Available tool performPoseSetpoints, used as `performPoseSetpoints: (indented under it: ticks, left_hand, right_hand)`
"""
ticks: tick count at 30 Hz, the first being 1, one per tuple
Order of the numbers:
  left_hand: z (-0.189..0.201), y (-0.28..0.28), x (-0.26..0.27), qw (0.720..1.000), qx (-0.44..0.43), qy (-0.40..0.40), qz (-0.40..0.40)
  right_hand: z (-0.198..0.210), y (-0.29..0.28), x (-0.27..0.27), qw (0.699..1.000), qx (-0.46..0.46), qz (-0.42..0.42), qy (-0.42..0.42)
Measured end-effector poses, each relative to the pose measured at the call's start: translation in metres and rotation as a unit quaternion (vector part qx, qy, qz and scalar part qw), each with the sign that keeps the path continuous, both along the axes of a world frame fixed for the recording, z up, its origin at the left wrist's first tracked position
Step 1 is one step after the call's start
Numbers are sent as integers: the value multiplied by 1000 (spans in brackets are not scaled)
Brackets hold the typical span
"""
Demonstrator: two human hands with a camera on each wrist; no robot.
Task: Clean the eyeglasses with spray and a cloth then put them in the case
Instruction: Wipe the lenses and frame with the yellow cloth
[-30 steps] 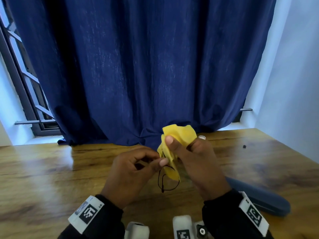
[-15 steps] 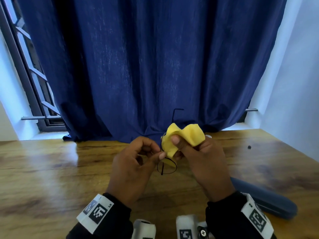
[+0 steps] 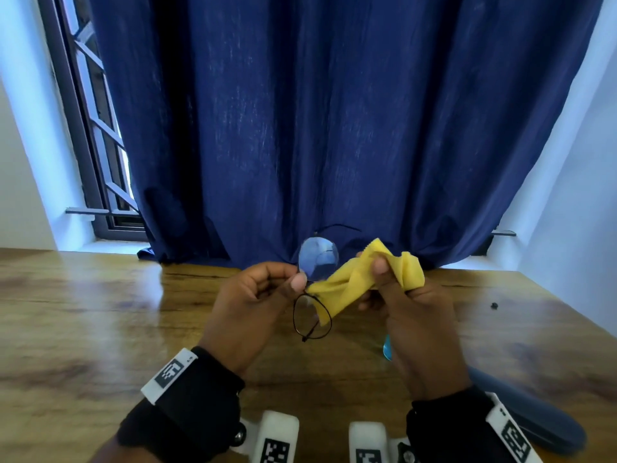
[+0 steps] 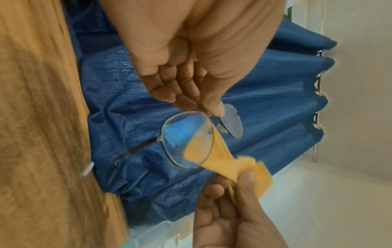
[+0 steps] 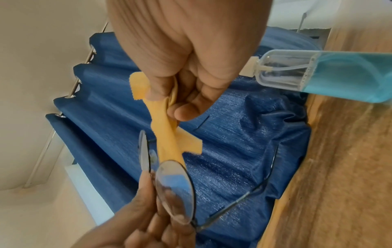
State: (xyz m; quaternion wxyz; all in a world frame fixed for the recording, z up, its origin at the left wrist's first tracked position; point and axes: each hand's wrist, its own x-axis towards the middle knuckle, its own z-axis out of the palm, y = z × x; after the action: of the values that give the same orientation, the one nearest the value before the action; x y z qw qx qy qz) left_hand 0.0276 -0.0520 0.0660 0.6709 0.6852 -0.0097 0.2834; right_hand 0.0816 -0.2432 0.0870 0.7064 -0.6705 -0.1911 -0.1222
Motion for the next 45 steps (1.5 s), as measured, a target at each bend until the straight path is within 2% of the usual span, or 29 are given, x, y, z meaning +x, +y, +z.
performPoseSetpoints:
  ticks: [3,6,10,16,20,24,26,31,35,37,41,45]
  left_hand:
    - [-5,7,4,997,-71,6,3]
    - [-5,10,6,995,-103,-3,13]
    - [-5,7,6,996,-89,-18,13]
    - [-10,-4,6,998,-48,-33,11]
    - [-15,-7,8,998,-58,-35,13]
    - [-17,-6,9,997,-68,-31,11]
    - [-16,-5,8,997,-70,-28,14]
    - [-15,-7,6,998,-56,-13,20]
    - [-13,-11,5,998,-59,-4,19]
    - [-14,-12,6,997,-75,-7,23]
    - [-14,-10,6,997,-67,-14,35]
    - [-15,-10,5,998,-32,-8,50]
  right_hand:
    - [3,-8,4,1000,6,5,4]
    - [4,-8,1,996,-84,32,-6]
    - [1,1,-6,983,-174,60,1]
    - [-2,13,-13,959,-231,144,-76]
    - [-8,15,-11,961,-206,173,-56]
    - [-9,20,-7,983,-92,155,44]
    - [-9,23,-3,987,-75,123,65]
    - [-13,20,-5,986,-120,118,22]
    - [-18,21,-3,984,-174,32,-25]
    - [-17,20,-1,979,-202,18,-22]
    - [-17,17,0,969,-241,62,-5]
    - [-15,13,0,965,-229,126,40]
